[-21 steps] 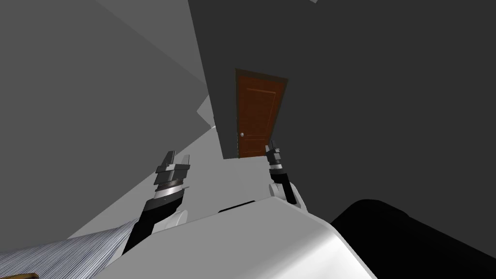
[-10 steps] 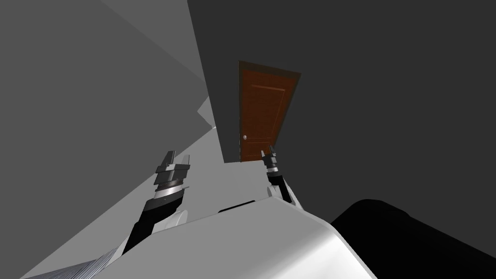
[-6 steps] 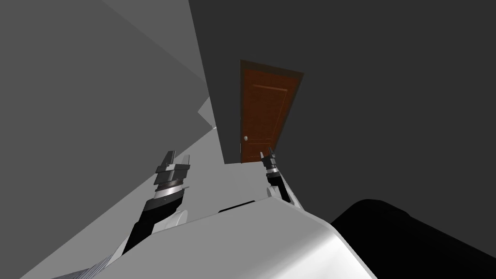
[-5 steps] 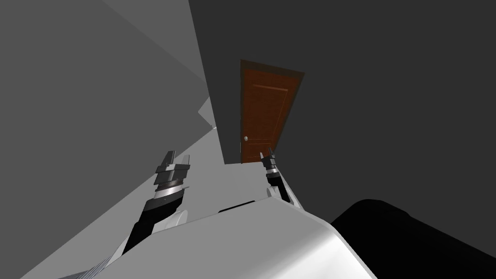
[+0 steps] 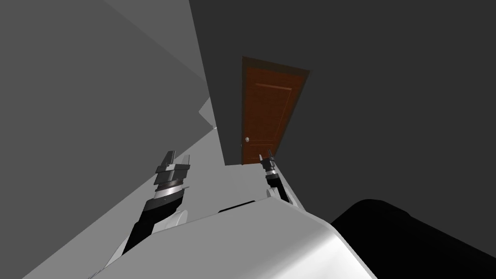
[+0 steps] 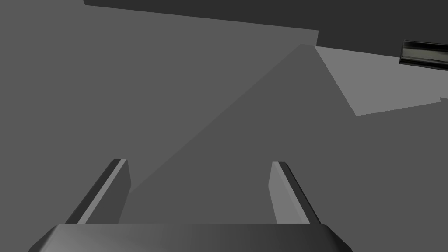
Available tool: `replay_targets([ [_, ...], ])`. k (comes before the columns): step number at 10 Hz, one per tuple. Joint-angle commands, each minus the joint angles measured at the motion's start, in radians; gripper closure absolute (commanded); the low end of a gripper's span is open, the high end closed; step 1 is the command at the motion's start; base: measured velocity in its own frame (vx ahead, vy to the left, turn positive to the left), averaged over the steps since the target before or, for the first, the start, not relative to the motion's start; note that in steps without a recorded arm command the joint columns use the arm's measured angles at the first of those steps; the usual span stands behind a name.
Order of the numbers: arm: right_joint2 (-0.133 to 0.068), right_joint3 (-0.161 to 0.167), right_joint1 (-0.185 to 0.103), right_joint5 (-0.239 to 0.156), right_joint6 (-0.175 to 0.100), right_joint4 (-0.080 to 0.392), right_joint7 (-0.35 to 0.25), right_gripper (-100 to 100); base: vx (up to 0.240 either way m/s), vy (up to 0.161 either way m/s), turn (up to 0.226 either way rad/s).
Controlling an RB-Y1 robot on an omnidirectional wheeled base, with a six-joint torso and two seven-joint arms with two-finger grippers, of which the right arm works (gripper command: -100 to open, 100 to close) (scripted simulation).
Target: Pull the door open
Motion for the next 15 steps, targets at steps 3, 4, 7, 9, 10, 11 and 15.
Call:
replay_targets([
  [3, -0.014, 0.009, -0.008, -0.028, -0.026, 0.062, -0.072, -100, 0.097, 0.014, 0.02],
  [4, -0.019, 0.011, -0.01, -0.036, -0.034, 0.081, -0.092, -100, 0.104, 0.022, 0.023],
  [7, -0.032, 0.018, -0.018, -0.061, -0.057, 0.136, -0.153, -100, 0.101, 0.017, 0.02],
  [9, -0.04, 0.023, -0.023, -0.078, -0.072, 0.172, -0.194, -100, 0.109, 0.011, 0.021],
  [10, -0.045, 0.026, -0.025, -0.086, -0.08, 0.191, -0.215, -100, 0.103, 0.014, 0.02],
  [11, -0.049, 0.028, -0.028, -0.095, -0.088, 0.21, -0.236, -100, 0.092, 0.015, 0.019],
  [15, -0.066, 0.038, -0.038, -0.129, -0.119, 0.285, -0.32, -100, 0.102, 0.015, 0.022],
])
